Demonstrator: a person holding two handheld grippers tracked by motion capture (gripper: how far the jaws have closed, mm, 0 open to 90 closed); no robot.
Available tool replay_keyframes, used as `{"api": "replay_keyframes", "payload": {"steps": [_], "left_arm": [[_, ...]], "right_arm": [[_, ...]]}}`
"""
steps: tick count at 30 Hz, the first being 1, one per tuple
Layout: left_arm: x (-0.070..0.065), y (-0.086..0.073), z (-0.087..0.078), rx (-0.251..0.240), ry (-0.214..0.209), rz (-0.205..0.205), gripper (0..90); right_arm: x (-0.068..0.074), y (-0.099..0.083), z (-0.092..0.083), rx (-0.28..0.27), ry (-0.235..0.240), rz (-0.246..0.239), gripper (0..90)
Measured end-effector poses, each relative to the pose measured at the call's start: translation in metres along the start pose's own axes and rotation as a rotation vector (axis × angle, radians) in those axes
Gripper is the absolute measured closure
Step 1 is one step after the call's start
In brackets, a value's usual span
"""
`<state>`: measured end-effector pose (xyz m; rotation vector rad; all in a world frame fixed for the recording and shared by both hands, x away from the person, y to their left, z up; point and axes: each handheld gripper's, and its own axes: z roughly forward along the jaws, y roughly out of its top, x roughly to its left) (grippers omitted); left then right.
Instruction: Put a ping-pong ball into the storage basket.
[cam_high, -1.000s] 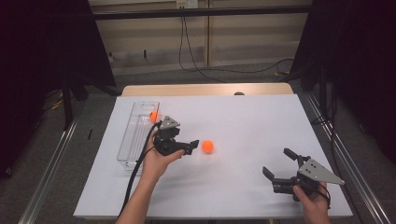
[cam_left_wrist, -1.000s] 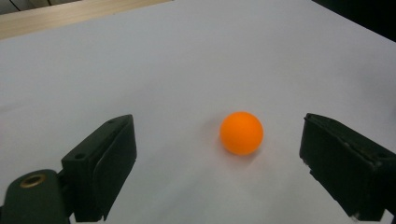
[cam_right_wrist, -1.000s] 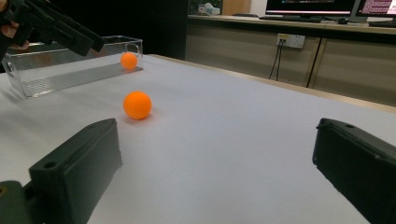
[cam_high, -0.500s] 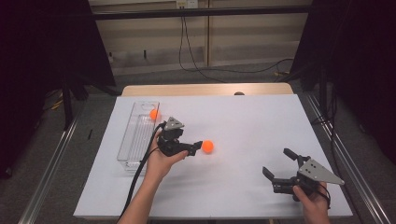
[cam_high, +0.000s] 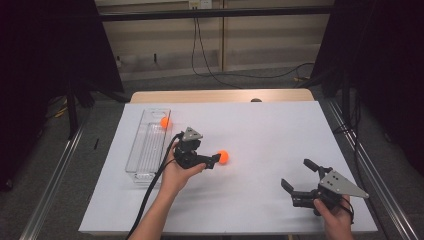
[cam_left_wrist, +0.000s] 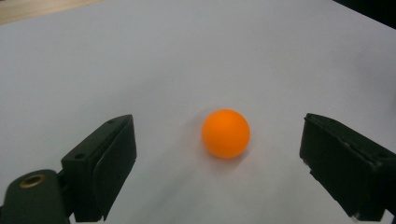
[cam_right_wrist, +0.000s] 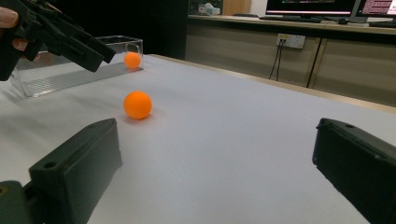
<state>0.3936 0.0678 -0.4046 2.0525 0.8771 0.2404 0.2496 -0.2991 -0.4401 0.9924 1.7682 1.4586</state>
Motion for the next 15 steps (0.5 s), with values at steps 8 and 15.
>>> {"api": "replay_keyframes", "payload": {"steps": [8, 15], "left_arm": [[-0.0033, -0.0012, 0.0049, 0.011, -0.007, 0.004, 11.0], [-0.0055, -0.0018, 0.0087, 0.020, -0.009, 0.014, 11.0]], "right_arm": [[-0.0001, -0.0001, 0.0001, 0.001, -0.001, -0.001, 0.6], [0.0003, -0.0002, 0.0003, 0.003, -0.001, 0.001, 0.6]]}}
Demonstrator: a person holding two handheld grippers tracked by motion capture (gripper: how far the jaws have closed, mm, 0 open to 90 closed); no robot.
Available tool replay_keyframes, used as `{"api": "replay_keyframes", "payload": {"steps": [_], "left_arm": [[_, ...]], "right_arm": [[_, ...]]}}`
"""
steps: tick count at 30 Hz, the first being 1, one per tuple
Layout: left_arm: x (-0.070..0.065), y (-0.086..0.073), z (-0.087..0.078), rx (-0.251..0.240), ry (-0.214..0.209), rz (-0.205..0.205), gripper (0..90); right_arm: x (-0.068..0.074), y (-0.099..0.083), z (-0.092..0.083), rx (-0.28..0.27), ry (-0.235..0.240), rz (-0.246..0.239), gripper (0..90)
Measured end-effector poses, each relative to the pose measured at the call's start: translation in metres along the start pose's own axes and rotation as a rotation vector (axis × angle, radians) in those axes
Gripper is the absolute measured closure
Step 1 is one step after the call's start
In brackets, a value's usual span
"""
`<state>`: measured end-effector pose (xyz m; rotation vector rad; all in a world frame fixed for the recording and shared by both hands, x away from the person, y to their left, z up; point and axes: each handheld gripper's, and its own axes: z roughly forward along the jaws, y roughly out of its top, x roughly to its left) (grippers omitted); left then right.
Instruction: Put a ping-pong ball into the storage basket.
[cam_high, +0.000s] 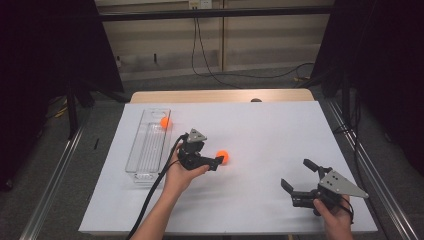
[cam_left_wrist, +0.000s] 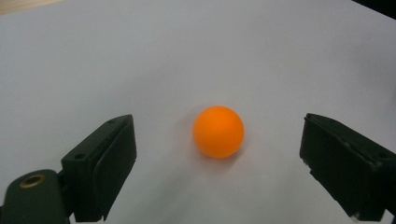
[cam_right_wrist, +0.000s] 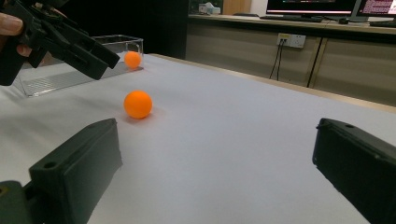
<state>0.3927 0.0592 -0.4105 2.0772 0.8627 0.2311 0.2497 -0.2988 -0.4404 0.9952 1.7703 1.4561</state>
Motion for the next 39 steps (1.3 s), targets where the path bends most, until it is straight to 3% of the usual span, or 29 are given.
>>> {"api": "replay_keyframes", "payload": {"steps": [30, 39], "left_arm": [[-0.004, -0.004, 0.020, 0.030, -0.003, 0.016, 11.0], [-0.004, -0.006, 0.026, 0.044, 0.006, 0.037, 11.3]], "right_arm": [[0.000, 0.000, 0.001, 0.004, 0.002, 0.002, 0.6], [0.000, 0.000, 0.001, 0.002, 0.003, 0.000, 0.6]]}}
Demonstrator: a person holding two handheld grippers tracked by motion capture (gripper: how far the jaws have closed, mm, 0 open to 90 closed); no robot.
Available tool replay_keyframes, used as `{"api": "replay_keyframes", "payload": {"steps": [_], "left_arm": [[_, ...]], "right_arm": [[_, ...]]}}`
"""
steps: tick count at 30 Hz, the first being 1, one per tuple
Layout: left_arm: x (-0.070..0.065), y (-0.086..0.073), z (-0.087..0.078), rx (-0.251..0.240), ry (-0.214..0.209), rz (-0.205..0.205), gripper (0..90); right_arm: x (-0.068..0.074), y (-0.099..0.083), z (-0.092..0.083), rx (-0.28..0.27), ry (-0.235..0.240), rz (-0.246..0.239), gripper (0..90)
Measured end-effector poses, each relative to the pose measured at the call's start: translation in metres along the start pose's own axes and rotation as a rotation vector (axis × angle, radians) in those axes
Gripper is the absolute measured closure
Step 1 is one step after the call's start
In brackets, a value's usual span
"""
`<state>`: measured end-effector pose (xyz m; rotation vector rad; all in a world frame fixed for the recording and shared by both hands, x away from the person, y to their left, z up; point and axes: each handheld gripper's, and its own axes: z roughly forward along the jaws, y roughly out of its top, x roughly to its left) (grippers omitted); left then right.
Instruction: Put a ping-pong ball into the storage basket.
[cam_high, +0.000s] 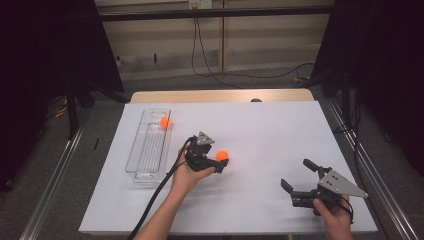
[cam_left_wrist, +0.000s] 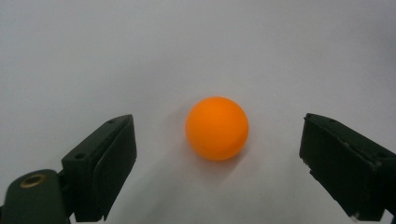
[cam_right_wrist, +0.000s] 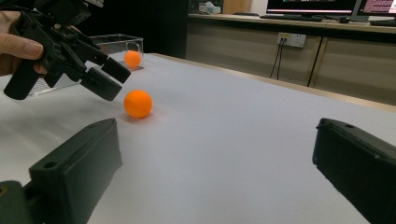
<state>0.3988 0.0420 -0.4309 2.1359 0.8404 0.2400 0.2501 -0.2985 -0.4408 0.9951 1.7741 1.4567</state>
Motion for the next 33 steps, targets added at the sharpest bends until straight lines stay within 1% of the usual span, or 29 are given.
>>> {"api": "replay_keyframes", "payload": {"steps": [3, 5, 8, 12, 20, 25, 28, 30, 33], "left_arm": [[0.000, -0.001, 0.002, 0.002, 0.001, -0.005, 11.9], [0.001, -0.001, 0.003, 0.002, 0.003, 0.003, 11.9], [0.000, -0.001, 0.005, 0.001, 0.000, -0.001, 12.0], [0.000, -0.001, 0.007, 0.002, 0.002, 0.009, 12.8], [0.001, -0.002, 0.012, 0.015, 0.002, 0.015, 15.1], [0.001, -0.002, 0.015, 0.013, 0.001, 0.022, 19.0], [0.002, -0.002, 0.016, 0.014, -0.008, 0.014, 21.3], [0.002, -0.002, 0.017, 0.016, -0.012, 0.024, 24.4], [0.002, -0.001, 0.019, 0.018, -0.018, 0.024, 26.4]], "right_arm": [[0.000, 0.000, 0.000, -0.001, -0.001, -0.002, 0.6], [0.000, 0.000, 0.000, 0.000, -0.001, -0.001, 0.6], [0.000, 0.000, 0.000, 0.000, 0.000, -0.002, 0.6], [0.000, 0.000, 0.000, 0.000, 0.000, -0.002, 0.6], [0.000, 0.000, 0.000, -0.001, 0.000, -0.003, 0.6], [0.000, 0.000, 0.000, -0.001, -0.002, -0.003, 0.6], [0.000, 0.000, 0.000, -0.001, -0.002, -0.002, 0.6], [0.000, 0.000, 0.000, -0.001, -0.003, -0.002, 0.6], [0.000, 0.000, 0.000, -0.001, -0.002, -0.003, 0.6]]}}
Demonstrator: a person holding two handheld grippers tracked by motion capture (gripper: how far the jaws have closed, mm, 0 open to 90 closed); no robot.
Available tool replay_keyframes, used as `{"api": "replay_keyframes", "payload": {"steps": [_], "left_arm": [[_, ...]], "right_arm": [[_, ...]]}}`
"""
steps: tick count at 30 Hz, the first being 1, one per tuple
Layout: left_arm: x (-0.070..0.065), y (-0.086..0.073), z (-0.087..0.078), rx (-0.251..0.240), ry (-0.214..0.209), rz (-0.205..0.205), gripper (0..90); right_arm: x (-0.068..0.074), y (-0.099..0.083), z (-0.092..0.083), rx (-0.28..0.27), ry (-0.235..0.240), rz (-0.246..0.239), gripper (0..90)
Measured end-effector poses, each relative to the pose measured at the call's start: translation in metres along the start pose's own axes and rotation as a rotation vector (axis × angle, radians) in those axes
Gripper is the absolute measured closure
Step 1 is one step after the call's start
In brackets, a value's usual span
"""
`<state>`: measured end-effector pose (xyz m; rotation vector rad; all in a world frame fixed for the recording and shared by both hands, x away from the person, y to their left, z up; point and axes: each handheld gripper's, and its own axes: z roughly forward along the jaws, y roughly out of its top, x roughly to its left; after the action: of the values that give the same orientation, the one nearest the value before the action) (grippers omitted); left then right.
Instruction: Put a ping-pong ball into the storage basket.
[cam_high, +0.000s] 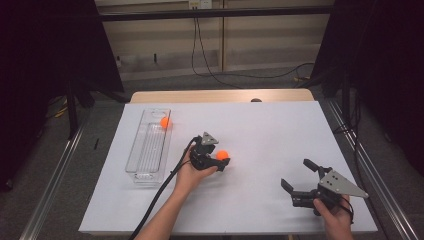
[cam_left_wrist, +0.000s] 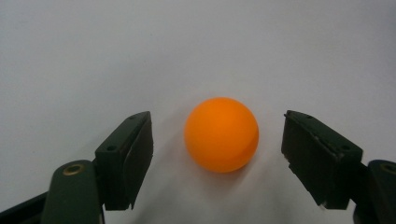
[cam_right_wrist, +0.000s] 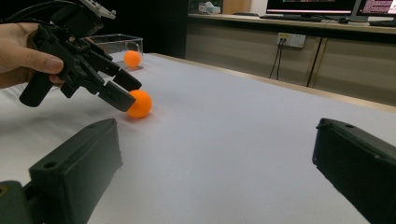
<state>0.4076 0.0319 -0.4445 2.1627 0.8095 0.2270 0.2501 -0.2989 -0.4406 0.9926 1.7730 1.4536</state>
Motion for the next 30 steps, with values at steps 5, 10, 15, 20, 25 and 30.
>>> {"api": "replay_keyframes", "payload": {"steps": [5, 10, 15, 20, 25, 30], "left_arm": [[0.000, 0.000, 0.003, 0.010, -0.008, 0.013, 31.4], [0.001, -0.001, 0.006, 0.016, -0.010, 0.009, 35.7], [0.002, -0.001, 0.008, 0.020, -0.008, 0.010, 39.8], [0.000, -0.002, 0.010, 0.030, -0.003, 0.019, 44.0], [0.001, -0.002, 0.012, 0.035, 0.002, 0.017, 45.4], [0.000, -0.003, 0.014, 0.036, -0.003, 0.015, 46.1]], "right_arm": [[0.000, 0.000, 0.000, 0.000, -0.001, -0.001, 0.6], [0.000, 0.000, 0.000, 0.000, -0.001, -0.001, 0.6], [-0.001, 0.000, 0.000, 0.000, 0.000, 0.000, 0.6], [0.000, 0.000, 0.000, 0.001, 0.000, 0.001, 0.6], [-0.001, 0.000, -0.001, -0.001, 0.000, -0.002, 0.6], [0.000, 0.000, 0.000, 0.001, 0.000, 0.000, 0.6]]}}
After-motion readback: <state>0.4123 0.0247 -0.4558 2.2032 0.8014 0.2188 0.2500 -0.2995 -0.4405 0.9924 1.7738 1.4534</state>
